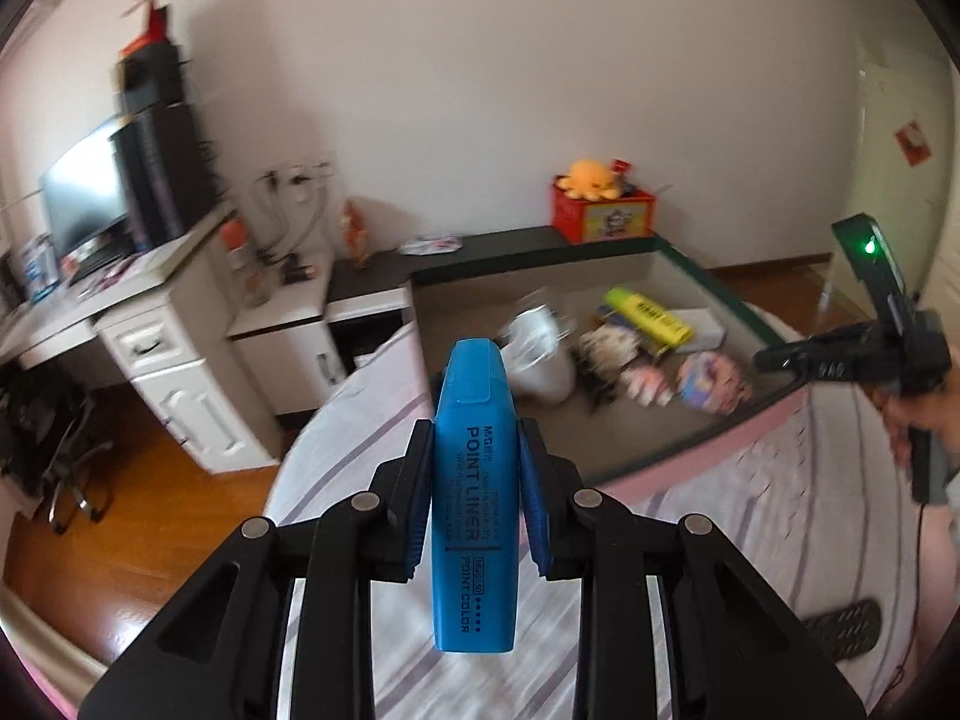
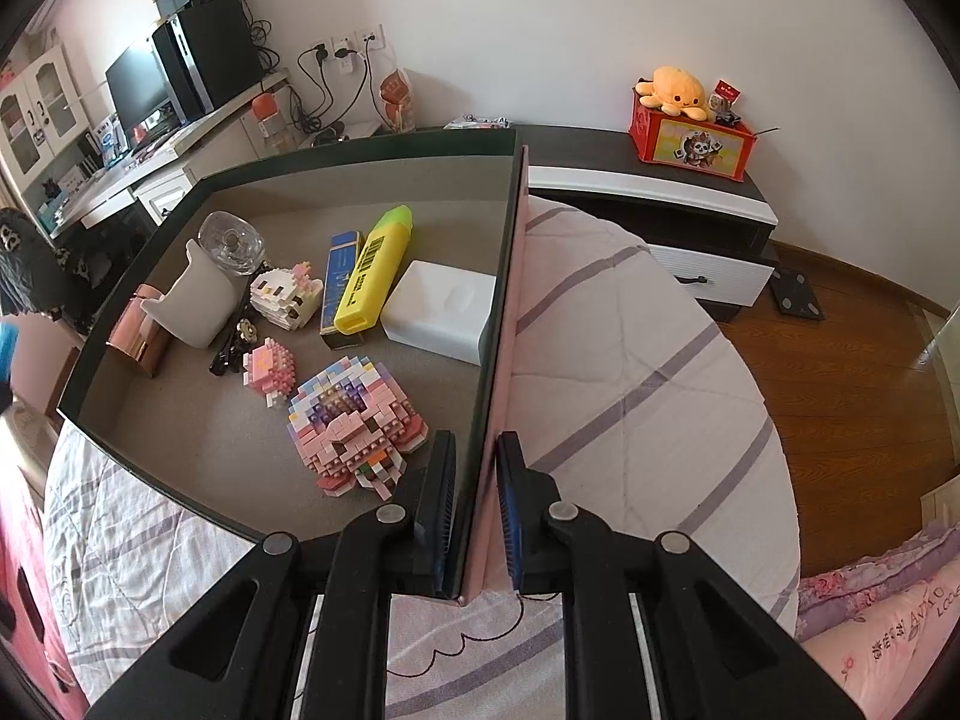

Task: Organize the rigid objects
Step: 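Grasp the blue POINT LINER marker with the left tool and lift it, then carry the marker over the pink box and open the left tool, then move the left tool back to the white astronaut figure and grasp it, then carry the astronaut figure into the pink box and open the left tool, then withdraw the left tool from the box back over the bed, then lower the left tool onto the black TV remote and grasp it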

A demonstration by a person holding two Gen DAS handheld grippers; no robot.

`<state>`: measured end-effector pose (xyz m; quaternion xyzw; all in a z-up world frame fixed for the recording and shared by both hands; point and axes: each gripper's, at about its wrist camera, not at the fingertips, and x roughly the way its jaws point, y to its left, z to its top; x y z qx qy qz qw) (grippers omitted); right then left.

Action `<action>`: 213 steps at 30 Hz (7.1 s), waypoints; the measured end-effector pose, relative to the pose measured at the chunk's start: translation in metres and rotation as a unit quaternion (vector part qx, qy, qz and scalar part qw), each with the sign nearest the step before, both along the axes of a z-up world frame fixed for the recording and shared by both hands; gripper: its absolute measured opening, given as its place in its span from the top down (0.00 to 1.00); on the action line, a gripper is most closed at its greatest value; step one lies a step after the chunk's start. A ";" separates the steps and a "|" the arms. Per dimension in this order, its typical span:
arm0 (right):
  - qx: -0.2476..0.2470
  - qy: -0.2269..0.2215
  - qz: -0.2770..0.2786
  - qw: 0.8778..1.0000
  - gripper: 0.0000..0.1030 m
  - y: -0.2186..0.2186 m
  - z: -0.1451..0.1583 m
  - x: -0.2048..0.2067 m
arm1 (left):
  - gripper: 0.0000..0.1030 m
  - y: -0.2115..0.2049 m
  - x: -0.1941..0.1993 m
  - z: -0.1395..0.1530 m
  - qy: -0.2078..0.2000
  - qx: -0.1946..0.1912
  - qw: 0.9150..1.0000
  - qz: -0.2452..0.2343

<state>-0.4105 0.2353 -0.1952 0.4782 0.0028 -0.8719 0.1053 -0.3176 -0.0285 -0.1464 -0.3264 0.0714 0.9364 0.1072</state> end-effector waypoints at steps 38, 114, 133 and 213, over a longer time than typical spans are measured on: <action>-0.028 0.032 -0.016 0.999 0.73 0.004 0.014 0.016 | 0.21 -0.042 -0.030 -0.027 -0.062 0.000 0.997 0.040; 0.003 0.010 0.003 1.000 0.85 -0.005 0.001 0.001 | 0.30 -0.004 -0.004 -0.002 0.000 -0.002 0.999 -0.034; 0.007 0.010 0.009 1.000 0.85 -0.006 0.002 -0.002 | 0.29 0.097 -0.086 -0.049 -0.086 0.010 0.992 -0.086; 0.028 0.118 0.146 0.982 0.57 -0.113 -0.031 0.244 | 0.00 -0.001 0.147 -0.068 -0.080 0.065 0.990 0.091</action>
